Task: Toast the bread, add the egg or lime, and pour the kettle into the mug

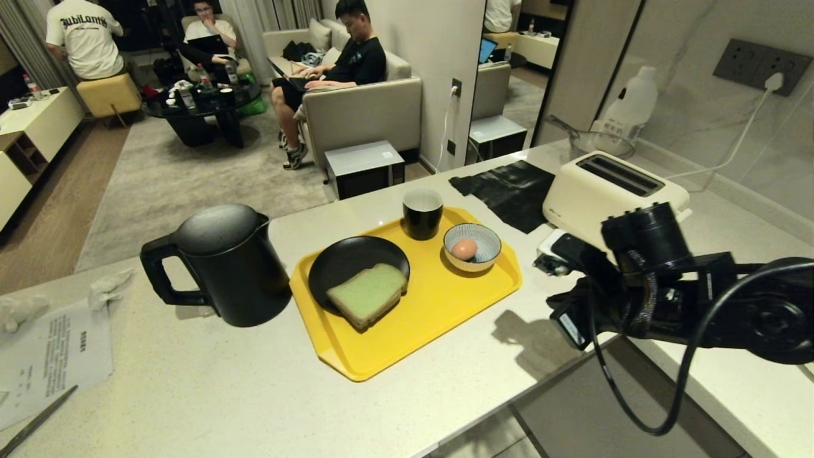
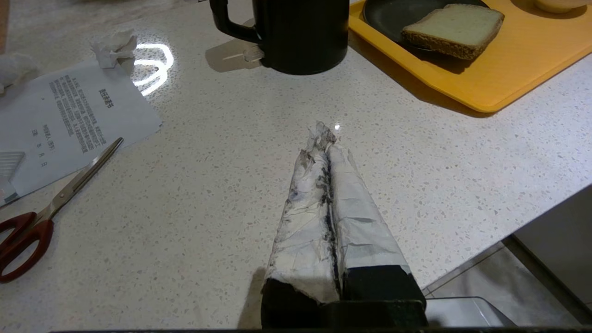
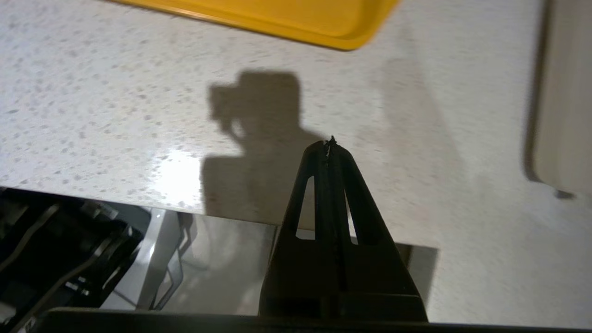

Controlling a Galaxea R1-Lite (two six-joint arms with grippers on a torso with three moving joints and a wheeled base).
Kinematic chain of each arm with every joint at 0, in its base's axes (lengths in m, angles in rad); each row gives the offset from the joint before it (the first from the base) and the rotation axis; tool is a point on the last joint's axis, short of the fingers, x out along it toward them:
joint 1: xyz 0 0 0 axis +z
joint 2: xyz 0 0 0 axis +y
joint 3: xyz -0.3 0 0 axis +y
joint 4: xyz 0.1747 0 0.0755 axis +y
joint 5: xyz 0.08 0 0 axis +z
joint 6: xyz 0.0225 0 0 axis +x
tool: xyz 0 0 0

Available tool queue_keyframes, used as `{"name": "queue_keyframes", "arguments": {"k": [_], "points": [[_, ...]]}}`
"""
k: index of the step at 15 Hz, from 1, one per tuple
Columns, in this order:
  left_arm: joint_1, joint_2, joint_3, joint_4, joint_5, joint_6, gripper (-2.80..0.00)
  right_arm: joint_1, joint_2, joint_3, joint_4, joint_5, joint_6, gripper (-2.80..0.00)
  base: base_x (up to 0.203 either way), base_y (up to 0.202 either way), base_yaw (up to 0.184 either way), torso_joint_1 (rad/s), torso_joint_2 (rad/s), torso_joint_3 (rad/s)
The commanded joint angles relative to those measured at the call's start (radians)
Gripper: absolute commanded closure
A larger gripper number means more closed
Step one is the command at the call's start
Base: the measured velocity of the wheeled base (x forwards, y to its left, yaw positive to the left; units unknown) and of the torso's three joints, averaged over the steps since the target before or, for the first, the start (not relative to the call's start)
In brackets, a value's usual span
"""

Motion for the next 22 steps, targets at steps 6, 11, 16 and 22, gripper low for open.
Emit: {"name": "queue_keyframes", "arguments": {"k": [6, 11, 16, 22], "points": [[0.0, 0.0, 0.0, 0.0, 0.0, 0.0, 0.0, -0.094, -0.421, 0.017, -0.084, -0.036, 0.118, 0.0, 0.0, 0.0, 0.0, 0.0, 0.0, 0.0], [0.0, 0.0, 0.0, 0.0, 0.0, 0.0, 0.0, -0.096, -0.776, 0.087, -0.086, -0.182, 0.165, 0.0, 0.0, 0.0, 0.0, 0.0, 0.0, 0.0], [0.0, 0.0, 0.0, 0.0, 0.0, 0.0, 0.0, -0.095, -0.99, 0.256, -0.082, -0.519, 0.152, 0.0, 0.0, 0.0, 0.0, 0.0, 0.0, 0.0], [0.0, 0.0, 0.0, 0.0, 0.0, 0.0, 0.0, -0.335, -1.086, 0.433, -0.03, -0.352, 0.149, 0.0, 0.0, 0.0, 0.0, 0.0, 0.0, 0.0]]}}
